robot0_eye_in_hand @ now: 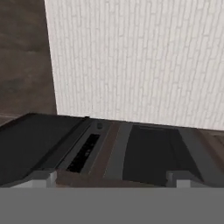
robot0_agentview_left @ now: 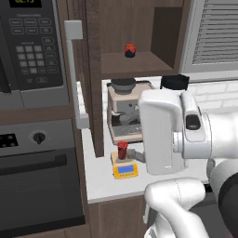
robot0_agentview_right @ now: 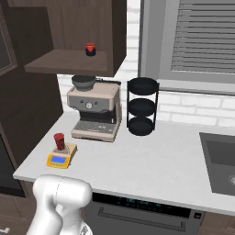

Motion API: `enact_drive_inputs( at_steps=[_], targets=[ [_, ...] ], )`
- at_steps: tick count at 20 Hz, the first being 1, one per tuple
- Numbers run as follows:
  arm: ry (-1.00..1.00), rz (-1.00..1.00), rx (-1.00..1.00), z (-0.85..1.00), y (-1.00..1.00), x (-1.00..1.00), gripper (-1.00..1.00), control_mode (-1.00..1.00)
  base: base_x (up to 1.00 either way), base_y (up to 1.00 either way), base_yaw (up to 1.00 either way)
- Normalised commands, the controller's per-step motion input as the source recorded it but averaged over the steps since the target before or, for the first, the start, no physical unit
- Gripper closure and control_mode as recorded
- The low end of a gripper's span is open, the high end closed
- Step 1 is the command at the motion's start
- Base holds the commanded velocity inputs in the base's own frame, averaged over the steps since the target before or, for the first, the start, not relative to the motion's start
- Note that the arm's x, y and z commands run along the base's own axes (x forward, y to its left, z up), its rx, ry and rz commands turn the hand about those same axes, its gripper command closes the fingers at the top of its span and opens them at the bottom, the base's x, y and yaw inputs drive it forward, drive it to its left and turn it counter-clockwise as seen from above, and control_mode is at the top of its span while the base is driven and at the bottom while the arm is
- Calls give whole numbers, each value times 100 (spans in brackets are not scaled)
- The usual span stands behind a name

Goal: Pick the yogurt and place it on the digital scale for weighing, and close the cabinet.

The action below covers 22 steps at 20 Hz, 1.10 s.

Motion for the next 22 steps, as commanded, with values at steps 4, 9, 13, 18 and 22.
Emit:
enact_drive_inputs(
  at_steps=[4,9,13,18,22],
  targets=[
    [-12,-13,11,0,52,-15,-100,-100,0,0,0],
    [0,-16,21,-30,48,34,-100,-100,0,0,0],
    [-14,-19,22,-36,43,11,-100,-100,0,0,0],
    [-15,-24,12,-24,56,13,-100,-100,0,0,0],
    [-5,-26,8,-8,41,16,-100,-100,0,0,0]
  ],
)
